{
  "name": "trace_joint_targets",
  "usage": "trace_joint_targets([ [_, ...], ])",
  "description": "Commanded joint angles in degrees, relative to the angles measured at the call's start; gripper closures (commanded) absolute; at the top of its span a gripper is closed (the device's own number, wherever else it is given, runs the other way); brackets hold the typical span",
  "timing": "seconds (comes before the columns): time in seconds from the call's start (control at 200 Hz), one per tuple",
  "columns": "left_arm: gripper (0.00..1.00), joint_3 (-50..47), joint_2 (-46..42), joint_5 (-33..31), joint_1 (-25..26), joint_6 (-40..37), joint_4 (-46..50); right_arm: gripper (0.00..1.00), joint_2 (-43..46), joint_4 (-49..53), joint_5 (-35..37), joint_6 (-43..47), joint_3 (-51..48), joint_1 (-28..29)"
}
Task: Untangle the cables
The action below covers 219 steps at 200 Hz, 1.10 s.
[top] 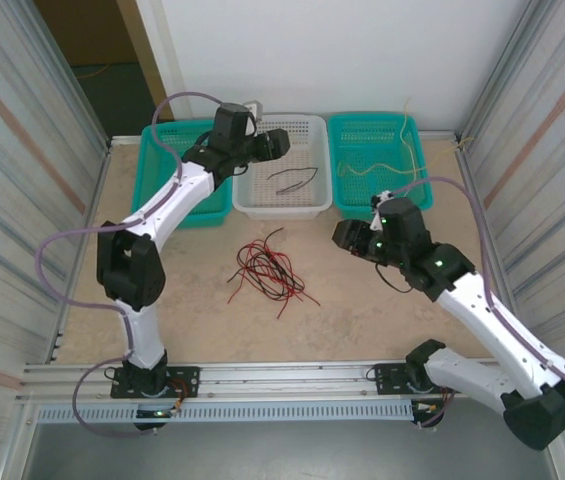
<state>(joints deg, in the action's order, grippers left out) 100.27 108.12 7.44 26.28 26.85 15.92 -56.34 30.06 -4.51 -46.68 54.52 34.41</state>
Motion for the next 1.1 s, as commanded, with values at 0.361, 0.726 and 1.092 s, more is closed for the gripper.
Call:
trace_joint_targets([
  [0.361, 0.3, -43.2, -44.5, 0.3, 0.41, 8.96, 1.29, 0.54, -32.42, -3.72, -2.57, 11.27, 5.24, 13.53],
  [0.726, 0.3, -62.01, -63.08, 1.45, 0.7, 16.85, 3.33, 0.62, -45.52, 0.48, -2.51, 15.52, 14.67, 17.06],
  [1.092, 0.3, -62.2, -62.4, 2.15, 0.7, 16.39, 1.15, 0.52, -48.54, 5.36, 0.82, 17.03, 20.27, 20.39],
])
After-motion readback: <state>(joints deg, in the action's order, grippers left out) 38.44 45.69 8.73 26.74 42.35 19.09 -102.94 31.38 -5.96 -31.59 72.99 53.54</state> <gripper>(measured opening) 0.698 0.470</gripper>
